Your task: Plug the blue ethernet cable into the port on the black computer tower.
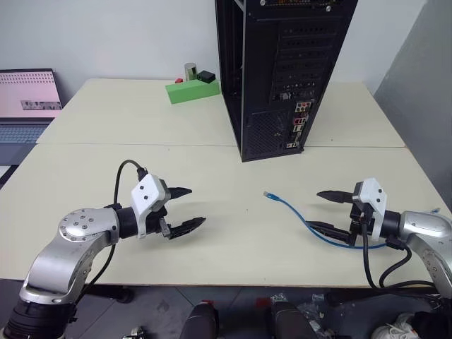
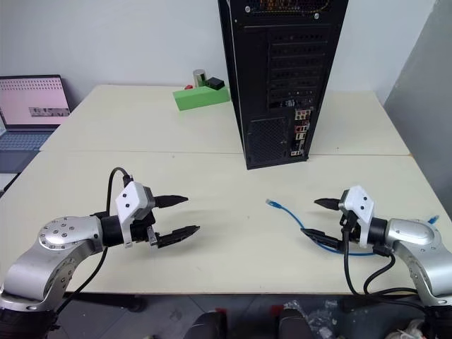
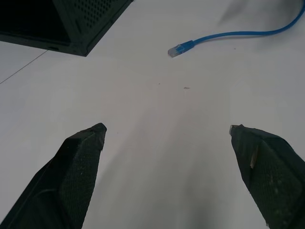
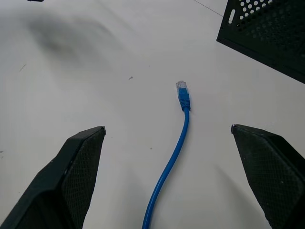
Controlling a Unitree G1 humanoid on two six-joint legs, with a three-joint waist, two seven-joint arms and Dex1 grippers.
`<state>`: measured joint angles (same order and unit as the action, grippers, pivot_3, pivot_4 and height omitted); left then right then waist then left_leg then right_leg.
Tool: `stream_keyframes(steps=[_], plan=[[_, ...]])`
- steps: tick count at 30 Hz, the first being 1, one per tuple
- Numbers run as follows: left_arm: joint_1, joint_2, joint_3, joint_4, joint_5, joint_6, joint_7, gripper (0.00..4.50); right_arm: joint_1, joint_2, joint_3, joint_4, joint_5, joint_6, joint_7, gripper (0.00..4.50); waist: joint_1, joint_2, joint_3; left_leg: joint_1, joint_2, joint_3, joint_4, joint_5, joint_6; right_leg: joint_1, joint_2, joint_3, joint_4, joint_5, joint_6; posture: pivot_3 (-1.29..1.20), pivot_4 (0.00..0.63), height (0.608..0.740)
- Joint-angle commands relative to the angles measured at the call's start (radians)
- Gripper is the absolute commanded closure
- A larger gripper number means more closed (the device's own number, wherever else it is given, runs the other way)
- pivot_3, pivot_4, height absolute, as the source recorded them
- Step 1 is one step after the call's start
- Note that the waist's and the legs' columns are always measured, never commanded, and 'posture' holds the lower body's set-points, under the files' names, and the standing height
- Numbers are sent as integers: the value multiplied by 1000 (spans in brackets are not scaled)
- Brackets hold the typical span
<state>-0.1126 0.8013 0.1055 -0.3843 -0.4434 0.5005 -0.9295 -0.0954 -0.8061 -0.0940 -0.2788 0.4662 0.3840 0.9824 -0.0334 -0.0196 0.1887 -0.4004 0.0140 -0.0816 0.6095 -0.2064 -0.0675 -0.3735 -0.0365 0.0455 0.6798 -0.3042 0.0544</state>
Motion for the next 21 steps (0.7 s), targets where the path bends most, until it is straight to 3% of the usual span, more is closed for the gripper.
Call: stream_keyframes(steps=[1,11,21], plan=[[-6,9,7,-40,-20,-1,-13,63,0,-6,-18,-16,-1,-12,7,0,0,0,0,0,0,0,0,0,0,0,0,0,0,0,0,0,150,740],[-14,9,-36,-45,-10,-5,-22,63,7,29,4,-23,-44,-25,-42,0,0,0,0,0,0,0,0,0,0,0,0,0,0,0,0,0,150,740],[-103,-45,-153,24,40,-80,-58,63,-88,171,145,65,-158,-2,-165,0,0,0,0,0,0,0,0,0,0,0,0,0,0,0,0,0,150,740]])
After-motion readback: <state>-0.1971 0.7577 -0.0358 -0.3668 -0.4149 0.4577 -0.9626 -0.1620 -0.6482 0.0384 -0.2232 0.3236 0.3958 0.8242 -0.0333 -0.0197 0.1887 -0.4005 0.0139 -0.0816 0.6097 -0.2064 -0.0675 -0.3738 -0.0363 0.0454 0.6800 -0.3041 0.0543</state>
